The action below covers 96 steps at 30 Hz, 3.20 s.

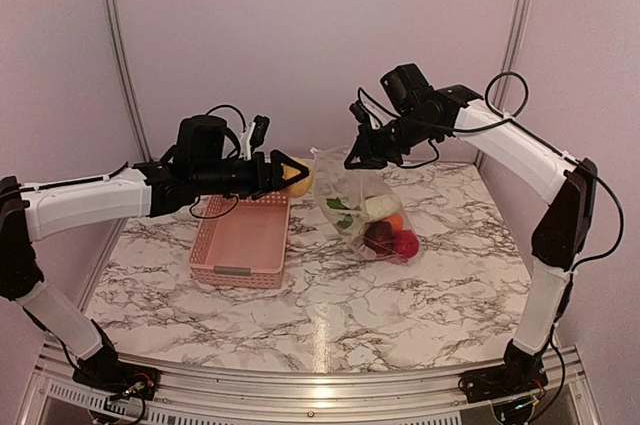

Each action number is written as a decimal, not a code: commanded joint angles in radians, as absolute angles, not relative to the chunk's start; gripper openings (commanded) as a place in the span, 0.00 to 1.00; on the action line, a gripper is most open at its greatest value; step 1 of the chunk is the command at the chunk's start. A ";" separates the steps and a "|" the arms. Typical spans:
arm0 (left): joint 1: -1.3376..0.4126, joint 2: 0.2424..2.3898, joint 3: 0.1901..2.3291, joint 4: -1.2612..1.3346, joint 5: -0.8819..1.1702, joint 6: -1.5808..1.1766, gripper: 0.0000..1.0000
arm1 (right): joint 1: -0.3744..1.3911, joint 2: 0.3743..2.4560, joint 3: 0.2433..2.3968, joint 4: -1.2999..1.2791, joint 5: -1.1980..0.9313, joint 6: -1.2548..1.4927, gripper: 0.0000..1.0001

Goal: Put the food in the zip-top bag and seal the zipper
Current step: Place the fake fruit in the zipper food storage bag, then adjust the zipper food storage bag at the center of the board.

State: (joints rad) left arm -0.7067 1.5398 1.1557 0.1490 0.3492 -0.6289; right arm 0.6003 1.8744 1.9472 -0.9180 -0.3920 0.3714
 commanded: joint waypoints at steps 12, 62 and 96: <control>-0.732 1.737 1.370 0.202 0.416 -0.713 0.59 | 0.614 1.892 1.980 -0.913 -0.410 0.375 0.00; -0.750 1.490 1.343 -0.210 0.101 -0.374 0.92 | 0.615 1.788 1.957 -0.929 -0.444 0.369 0.00; -0.758 1.503 1.029 0.333 0.471 0.159 0.83 | 0.728 1.629 1.717 -1.050 -0.624 0.095 0.00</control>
